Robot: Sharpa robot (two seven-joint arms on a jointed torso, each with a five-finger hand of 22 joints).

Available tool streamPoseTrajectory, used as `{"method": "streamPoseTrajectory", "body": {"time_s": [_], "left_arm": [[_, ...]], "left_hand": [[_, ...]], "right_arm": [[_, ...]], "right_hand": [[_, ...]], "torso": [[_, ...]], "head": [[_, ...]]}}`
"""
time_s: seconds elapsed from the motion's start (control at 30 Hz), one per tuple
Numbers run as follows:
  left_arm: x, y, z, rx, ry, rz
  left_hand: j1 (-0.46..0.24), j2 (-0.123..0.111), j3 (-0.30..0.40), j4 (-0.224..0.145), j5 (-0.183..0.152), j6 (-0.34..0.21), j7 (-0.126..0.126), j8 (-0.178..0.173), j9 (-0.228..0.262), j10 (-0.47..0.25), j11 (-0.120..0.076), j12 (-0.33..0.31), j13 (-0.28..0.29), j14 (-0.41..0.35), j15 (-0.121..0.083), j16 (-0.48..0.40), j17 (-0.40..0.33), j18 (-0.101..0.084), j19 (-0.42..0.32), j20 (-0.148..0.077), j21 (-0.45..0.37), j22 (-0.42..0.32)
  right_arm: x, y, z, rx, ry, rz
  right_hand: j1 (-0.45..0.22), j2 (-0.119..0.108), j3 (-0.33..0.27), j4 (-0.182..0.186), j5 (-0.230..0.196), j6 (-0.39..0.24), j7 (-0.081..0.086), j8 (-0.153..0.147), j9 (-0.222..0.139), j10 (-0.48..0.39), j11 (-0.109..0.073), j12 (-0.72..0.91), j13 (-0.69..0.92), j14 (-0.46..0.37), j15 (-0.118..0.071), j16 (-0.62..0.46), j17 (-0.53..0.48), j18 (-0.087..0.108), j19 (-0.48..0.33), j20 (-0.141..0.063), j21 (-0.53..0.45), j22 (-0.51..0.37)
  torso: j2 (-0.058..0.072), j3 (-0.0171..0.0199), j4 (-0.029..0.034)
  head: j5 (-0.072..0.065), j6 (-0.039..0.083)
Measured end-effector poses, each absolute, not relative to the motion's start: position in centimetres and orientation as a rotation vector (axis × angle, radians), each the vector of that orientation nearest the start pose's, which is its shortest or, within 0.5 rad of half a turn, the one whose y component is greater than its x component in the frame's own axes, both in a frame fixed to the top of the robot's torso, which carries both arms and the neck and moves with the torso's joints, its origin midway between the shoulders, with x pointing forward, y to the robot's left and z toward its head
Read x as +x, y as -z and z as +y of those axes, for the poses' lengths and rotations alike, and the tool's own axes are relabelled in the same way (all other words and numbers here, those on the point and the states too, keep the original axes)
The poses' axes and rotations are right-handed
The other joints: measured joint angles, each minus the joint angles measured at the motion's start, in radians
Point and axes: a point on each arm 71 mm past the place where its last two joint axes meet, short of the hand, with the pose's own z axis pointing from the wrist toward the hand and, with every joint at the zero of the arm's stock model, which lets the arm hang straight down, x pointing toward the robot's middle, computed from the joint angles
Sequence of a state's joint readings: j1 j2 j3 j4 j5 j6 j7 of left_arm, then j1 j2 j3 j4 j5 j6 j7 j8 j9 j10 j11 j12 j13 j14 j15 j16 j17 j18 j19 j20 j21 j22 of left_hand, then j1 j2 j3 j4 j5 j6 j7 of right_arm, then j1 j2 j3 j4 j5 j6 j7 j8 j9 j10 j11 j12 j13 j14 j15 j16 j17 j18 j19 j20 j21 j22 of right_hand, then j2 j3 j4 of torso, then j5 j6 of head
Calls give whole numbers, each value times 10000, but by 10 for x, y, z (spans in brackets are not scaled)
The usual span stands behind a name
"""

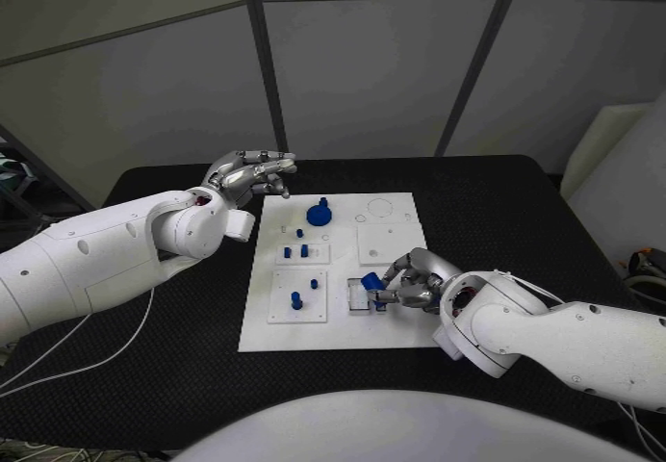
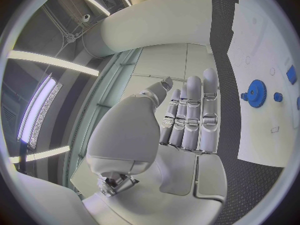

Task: Assemble the parts on the task board

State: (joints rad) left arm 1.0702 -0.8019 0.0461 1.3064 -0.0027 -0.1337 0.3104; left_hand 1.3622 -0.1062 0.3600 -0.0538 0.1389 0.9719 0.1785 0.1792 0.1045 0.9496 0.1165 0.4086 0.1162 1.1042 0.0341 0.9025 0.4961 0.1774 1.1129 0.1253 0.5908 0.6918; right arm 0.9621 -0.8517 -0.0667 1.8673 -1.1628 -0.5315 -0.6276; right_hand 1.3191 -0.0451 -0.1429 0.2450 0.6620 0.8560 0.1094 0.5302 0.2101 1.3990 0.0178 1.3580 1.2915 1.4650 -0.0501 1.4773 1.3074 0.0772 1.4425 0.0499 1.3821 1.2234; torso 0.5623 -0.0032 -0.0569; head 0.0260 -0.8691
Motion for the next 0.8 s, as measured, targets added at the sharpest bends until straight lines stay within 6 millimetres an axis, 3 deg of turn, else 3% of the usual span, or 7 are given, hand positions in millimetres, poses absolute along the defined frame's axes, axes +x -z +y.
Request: {"method": "streamPoseTrajectory", "body": {"time_s": [0.23, 0.5, 0.8], "left_arm": [[508, 234, 248, -12715, 15115, 14861], [508, 234, 248, -12716, 15118, 14865], [508, 234, 248, -12715, 15125, 14873]], "left_hand": [[0, 0, 0, 0, 0, 0, 0, 0, 1, -26, 27, 0, 0, 0, 0, 37, -13, 0, 0, 0, 0, 0], [0, 0, 0, 0, 0, 0, 0, 0, 1, -25, 25, 0, 1, 0, 0, 37, -13, -1, 0, 0, 0, 0], [0, 0, 0, 0, 0, 0, 0, 0, 1, -24, 24, 0, 1, 0, 0, 37, -12, -1, 0, 0, 0, 1]], "right_arm": [[366, 275, -141, 5082, -6151, 20845], [370, 281, -134, 4843, -5923, 21264], [373, 283, -130, 4655, -5773, 21443]], "right_hand": [[-510, 66, -183, 373, -236, 253, -116, 148, -5, 3, -4, 0, -37, 34, -42, 0, -1, 1, 2, -2, 0, -1], [-970, 127, -460, 424, -1122, 549, -377, 392, 152, 27, -115, -45, -54, -2, -148, 0, -1, 1, 49, -49, 0, -2], [-1169, 167, -710, 425, -1976, 620, -449, 594, 291, 33, -180, -87, -63, 35, -182, 0, -1, 1, 35, -107, 0, -10]], "torso": [[2, -4, 1], [2, -9, 1], [2, -2, 1]], "head": [[1, 0], [46, 1], [104, -3]]}}
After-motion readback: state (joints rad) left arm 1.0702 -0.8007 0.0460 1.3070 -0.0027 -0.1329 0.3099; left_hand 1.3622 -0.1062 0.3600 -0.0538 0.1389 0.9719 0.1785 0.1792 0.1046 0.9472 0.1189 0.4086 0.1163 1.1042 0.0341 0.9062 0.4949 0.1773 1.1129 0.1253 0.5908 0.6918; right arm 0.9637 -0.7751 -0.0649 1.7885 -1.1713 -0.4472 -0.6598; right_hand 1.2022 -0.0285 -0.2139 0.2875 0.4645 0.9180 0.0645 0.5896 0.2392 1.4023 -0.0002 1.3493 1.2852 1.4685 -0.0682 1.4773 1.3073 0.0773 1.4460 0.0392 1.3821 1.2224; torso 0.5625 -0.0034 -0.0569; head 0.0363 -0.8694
